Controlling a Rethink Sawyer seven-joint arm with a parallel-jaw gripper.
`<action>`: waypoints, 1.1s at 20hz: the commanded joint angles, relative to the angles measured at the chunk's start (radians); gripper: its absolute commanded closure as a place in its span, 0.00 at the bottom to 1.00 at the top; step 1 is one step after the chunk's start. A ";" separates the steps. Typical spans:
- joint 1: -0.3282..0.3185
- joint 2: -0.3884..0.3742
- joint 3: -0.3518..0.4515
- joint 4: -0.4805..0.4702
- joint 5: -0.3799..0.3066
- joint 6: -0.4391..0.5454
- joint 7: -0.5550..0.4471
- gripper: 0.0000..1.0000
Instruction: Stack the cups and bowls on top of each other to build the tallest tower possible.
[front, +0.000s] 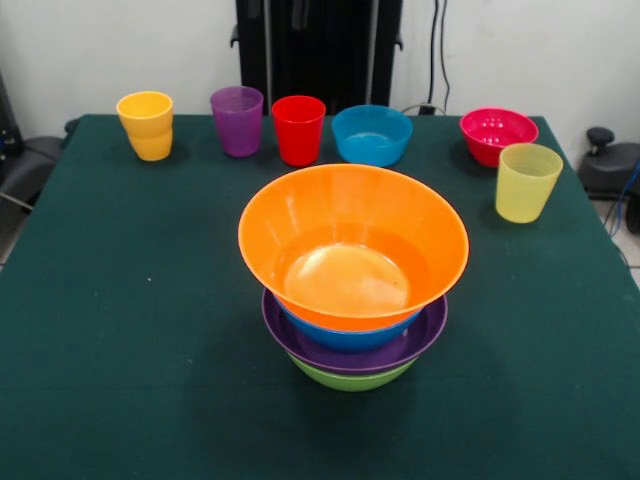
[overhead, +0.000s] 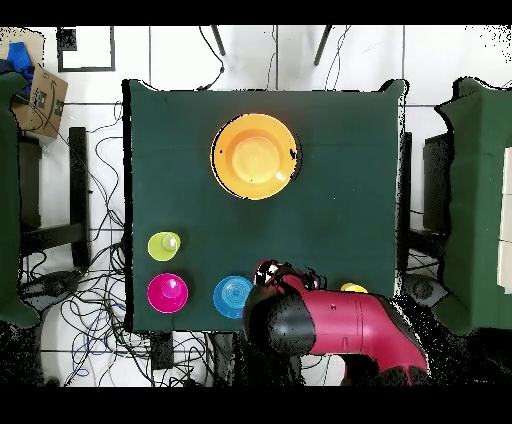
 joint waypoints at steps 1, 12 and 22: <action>0.010 0.089 0.054 0.056 -0.083 -0.066 -0.057 0.00; 0.004 0.117 0.049 0.045 -0.109 -0.084 -0.048 0.00; -0.013 0.112 0.061 0.049 -0.109 -0.077 -0.059 0.00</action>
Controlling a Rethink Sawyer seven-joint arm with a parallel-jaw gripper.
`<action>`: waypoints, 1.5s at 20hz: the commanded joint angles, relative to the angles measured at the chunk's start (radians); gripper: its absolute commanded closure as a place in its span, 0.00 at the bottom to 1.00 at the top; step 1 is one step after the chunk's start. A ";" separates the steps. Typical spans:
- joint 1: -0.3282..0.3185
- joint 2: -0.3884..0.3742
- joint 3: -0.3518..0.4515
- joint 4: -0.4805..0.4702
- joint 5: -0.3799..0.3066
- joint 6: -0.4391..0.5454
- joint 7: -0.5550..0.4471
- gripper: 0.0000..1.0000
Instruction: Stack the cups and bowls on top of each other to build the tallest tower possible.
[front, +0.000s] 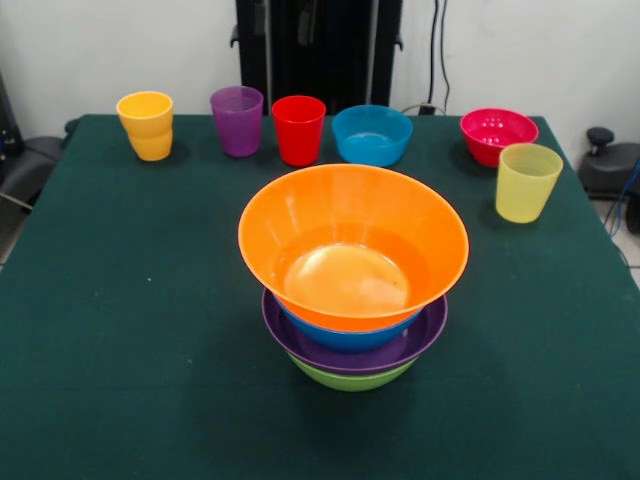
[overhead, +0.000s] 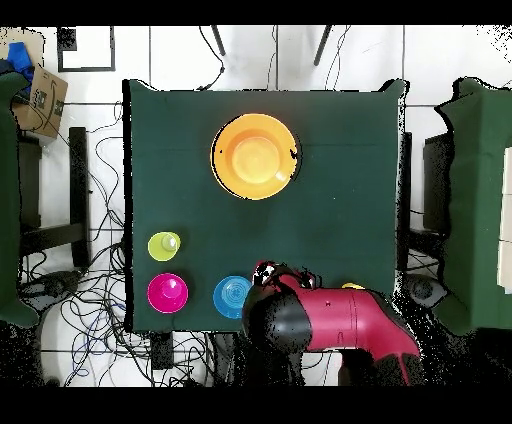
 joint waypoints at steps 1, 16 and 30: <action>-0.010 0.066 0.049 0.044 -0.070 -0.043 -0.059 0.00; 0.084 0.348 -0.116 -0.111 -0.280 -0.255 0.071 0.00; 0.261 0.616 -0.341 -0.273 -0.286 -0.497 0.112 0.00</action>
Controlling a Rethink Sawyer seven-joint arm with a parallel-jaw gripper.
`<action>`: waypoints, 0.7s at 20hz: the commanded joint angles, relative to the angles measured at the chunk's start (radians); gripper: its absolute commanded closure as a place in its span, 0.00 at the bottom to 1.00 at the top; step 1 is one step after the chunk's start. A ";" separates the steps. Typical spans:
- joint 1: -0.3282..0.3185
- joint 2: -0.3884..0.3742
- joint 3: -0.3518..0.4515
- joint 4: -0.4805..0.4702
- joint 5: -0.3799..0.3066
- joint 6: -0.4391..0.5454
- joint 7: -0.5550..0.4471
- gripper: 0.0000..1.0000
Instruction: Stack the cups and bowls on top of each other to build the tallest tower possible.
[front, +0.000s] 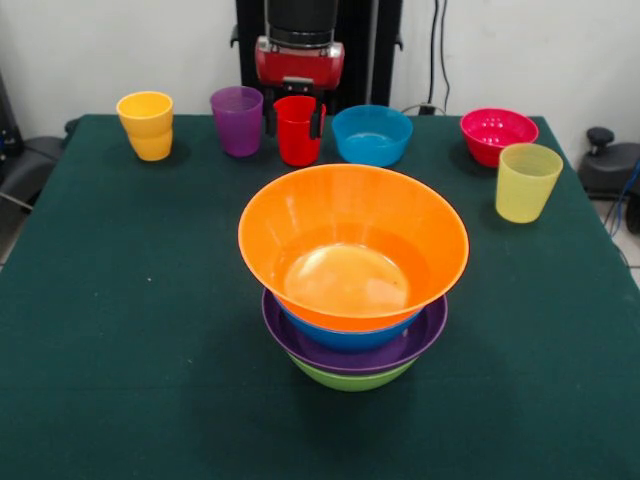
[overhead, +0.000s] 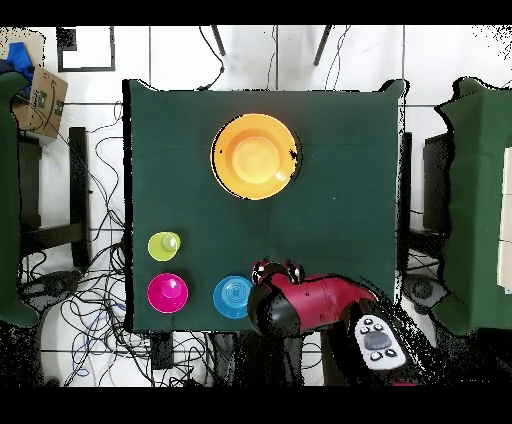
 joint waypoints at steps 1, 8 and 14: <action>0.097 0.178 -0.107 -0.130 -0.026 -0.096 0.108 0.00; 0.037 0.016 -0.045 0.033 -0.012 -0.008 0.050 0.00; 0.022 -0.040 -0.027 0.059 0.000 0.009 0.045 0.00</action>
